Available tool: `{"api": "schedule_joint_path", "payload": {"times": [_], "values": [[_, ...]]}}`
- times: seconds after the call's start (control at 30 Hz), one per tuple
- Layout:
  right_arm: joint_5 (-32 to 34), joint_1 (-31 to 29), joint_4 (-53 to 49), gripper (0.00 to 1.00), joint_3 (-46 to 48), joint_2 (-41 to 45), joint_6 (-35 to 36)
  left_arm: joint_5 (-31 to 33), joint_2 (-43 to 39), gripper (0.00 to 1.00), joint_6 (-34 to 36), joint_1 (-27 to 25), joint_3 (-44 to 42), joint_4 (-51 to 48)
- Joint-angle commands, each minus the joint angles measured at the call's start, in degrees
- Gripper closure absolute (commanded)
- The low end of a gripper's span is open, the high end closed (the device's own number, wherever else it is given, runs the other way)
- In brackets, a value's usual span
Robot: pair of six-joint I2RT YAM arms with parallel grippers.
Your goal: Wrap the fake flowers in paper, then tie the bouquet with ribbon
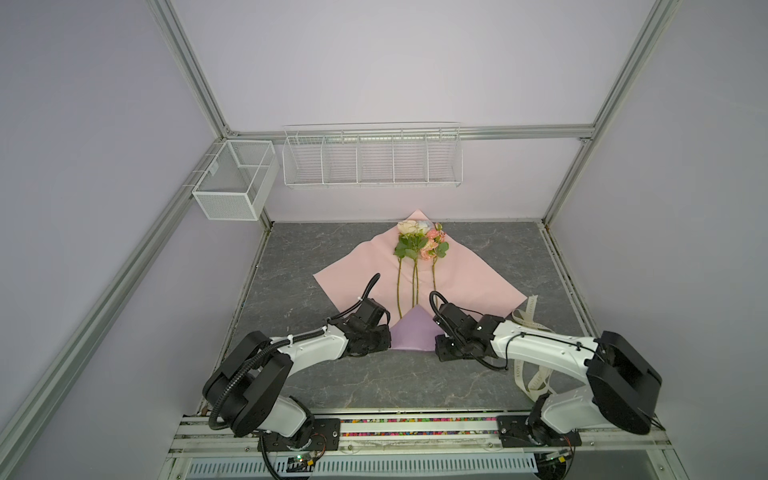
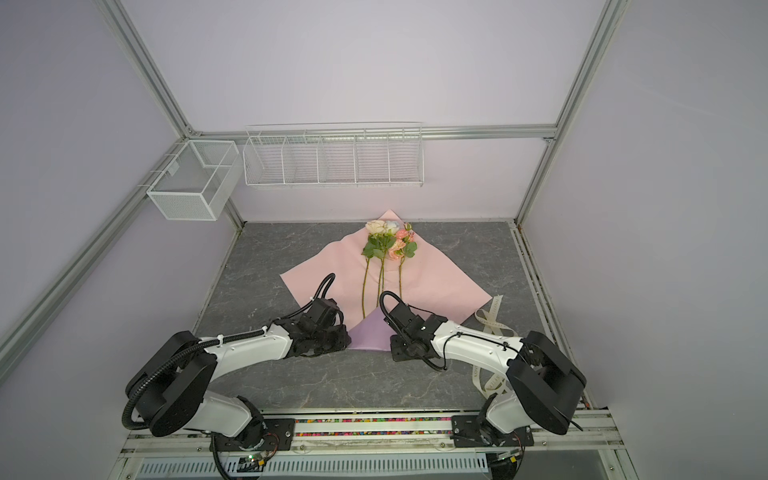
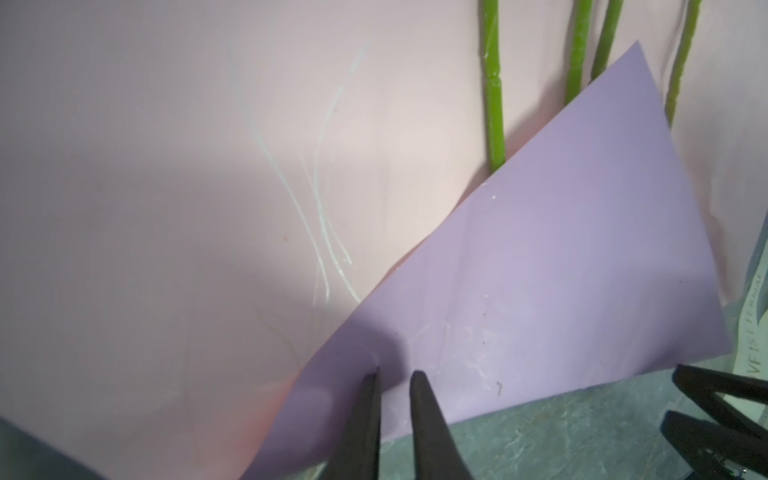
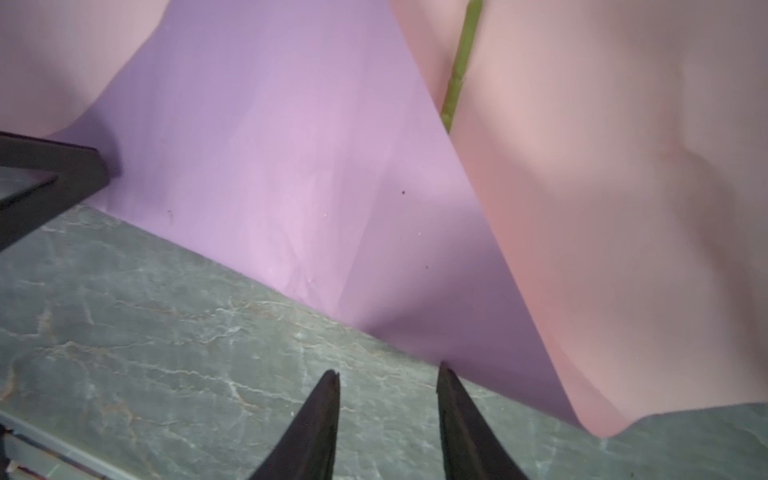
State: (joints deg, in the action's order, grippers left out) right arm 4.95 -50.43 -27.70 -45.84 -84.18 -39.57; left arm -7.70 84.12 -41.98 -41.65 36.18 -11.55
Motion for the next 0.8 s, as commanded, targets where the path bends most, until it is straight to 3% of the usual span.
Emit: {"api": "schedule_joint_path", "payload": {"times": [0.0,0.23,0.77], "values": [[1.1,1.2,-1.7,0.65,-1.0,-1.9,-0.3,2.9,0.0,0.83,-0.7,0.0,-0.5,-4.8],[1.2,2.9,-2.3,0.73,0.6,-3.5,-1.4,3.0,0.9,0.84,-0.7,0.0,-0.8,-4.5],[2.3,6.5,-5.4,0.7,4.7,1.8,-1.2,4.5,1.6,0.89,-0.7,0.1,-1.3,-5.3]]}}
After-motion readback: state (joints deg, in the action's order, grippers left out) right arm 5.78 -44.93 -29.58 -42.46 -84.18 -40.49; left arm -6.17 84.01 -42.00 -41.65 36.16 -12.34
